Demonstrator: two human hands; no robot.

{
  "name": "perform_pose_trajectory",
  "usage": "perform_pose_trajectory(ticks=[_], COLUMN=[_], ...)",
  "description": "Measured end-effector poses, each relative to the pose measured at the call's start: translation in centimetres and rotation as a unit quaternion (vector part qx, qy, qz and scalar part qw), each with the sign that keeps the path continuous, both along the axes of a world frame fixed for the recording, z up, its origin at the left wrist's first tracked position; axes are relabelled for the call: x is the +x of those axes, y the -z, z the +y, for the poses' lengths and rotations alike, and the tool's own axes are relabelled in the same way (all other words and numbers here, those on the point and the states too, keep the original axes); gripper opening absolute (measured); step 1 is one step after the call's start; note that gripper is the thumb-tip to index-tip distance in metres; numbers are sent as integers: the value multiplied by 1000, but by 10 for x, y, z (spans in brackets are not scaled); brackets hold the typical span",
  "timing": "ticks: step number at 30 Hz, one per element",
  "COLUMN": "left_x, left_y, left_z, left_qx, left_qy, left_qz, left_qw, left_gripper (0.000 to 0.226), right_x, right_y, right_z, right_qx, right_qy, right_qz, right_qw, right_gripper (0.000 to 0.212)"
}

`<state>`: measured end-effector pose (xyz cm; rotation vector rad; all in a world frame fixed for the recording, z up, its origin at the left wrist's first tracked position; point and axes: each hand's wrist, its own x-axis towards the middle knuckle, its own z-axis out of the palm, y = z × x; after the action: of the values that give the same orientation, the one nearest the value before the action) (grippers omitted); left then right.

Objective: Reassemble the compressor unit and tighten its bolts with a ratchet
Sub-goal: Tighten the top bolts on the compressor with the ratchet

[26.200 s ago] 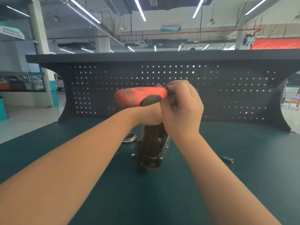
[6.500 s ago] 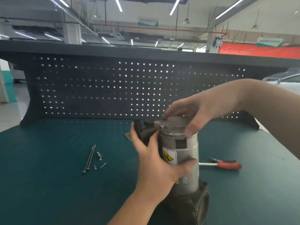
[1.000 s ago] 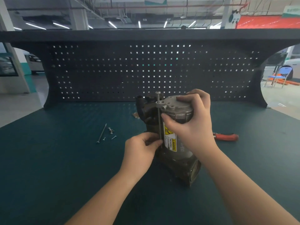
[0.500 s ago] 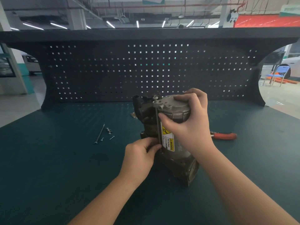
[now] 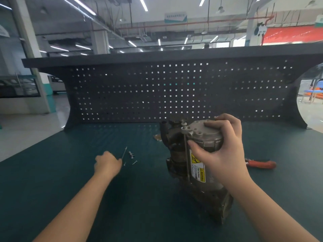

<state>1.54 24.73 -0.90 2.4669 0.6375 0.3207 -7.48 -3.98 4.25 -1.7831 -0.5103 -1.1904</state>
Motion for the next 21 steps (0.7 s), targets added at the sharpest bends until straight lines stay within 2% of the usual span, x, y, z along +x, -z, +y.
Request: perform_pose_trajectory(ticks=[1, 3, 6, 8, 12, 16, 18, 21], left_x=[10, 24, 34, 34, 27, 4, -14, -52], left_y=[2, 12, 23, 22, 15, -23, -58, -122], left_z=[7, 15, 22, 26, 34, 43, 41, 19], left_qx=[18, 37, 41, 3, -120, -160, -162, -141], left_qy=[22, 65, 71, 48, -39, -100, -64, 88], left_qz=[63, 110, 88, 47, -102, -305, -398, -481], left_qw=[998, 991, 993, 998, 987, 934, 901, 861], left_gripper=[34, 34, 26, 26, 29, 27, 22, 20], right_x=[0, 0, -1, -1, -1, -1, -1, -3], right_y=[0, 0, 0, 0, -1, -1, 0, 1], right_z=[0, 0, 0, -1, 0, 0, 0, 1], right_qx=[0, 0, -4, -6, -11, -6, 18, 35], right_qy=[-1, -2, -2, 1, 1, 2, -6, -25], right_qz=[0, -1, -3, 1, 5, 14, 28, 32], right_qw=[1000, 1000, 1000, 1000, 1000, 1000, 999, 999], right_gripper=[46, 46, 45, 45, 45, 52, 66, 93])
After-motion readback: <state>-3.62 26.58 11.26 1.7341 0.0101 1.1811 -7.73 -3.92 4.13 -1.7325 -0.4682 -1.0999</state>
